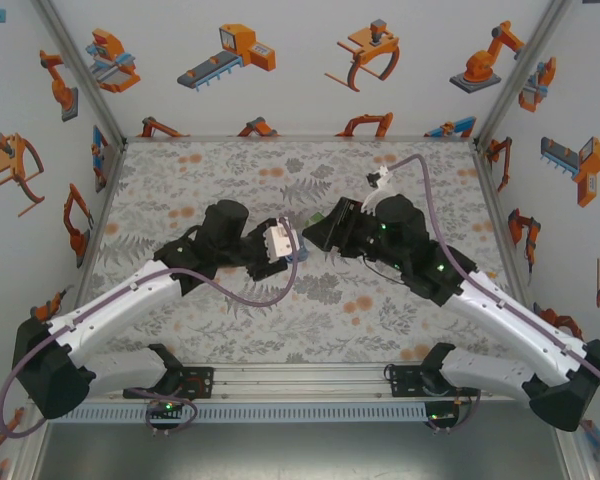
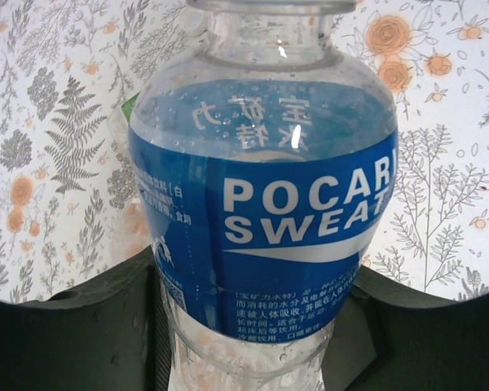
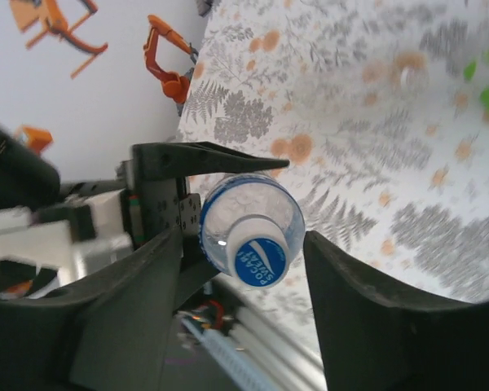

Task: Screw on the bottle caps

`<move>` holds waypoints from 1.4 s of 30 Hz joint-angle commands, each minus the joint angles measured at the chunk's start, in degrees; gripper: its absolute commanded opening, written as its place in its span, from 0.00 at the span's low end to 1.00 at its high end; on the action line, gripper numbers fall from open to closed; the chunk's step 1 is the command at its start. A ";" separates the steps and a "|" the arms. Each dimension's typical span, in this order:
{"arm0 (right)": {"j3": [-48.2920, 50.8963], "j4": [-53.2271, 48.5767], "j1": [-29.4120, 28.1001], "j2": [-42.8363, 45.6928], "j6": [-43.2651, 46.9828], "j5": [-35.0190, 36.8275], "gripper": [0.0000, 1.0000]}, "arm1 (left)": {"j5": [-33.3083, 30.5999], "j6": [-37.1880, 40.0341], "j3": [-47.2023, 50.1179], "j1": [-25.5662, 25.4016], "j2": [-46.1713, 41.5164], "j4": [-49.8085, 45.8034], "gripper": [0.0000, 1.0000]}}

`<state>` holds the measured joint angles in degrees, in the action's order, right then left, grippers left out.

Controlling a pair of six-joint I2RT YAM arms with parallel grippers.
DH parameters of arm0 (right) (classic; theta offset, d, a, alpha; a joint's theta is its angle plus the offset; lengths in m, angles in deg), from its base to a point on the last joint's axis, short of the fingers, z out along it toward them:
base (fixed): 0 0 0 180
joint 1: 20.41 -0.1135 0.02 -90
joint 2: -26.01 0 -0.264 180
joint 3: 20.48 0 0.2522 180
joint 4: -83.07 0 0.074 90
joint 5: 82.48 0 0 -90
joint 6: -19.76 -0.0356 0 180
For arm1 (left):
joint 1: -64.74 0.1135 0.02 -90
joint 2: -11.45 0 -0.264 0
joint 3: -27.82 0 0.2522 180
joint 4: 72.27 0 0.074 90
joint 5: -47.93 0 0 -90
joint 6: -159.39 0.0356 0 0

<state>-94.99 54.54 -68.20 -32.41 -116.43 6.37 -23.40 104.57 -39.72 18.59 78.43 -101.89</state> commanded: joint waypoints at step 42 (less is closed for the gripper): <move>-4.26 -2.53 -0.35 -1.22 54.02 -32.31 0.00 | 13.70 1.19 -2.56 -0.52 -5.85 -8.91 0.00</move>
<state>-101.24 45.95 -68.27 -33.02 -48.65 -31.35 -8.42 106.19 -41.49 18.28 72.09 -113.41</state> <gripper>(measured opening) 0.080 0.533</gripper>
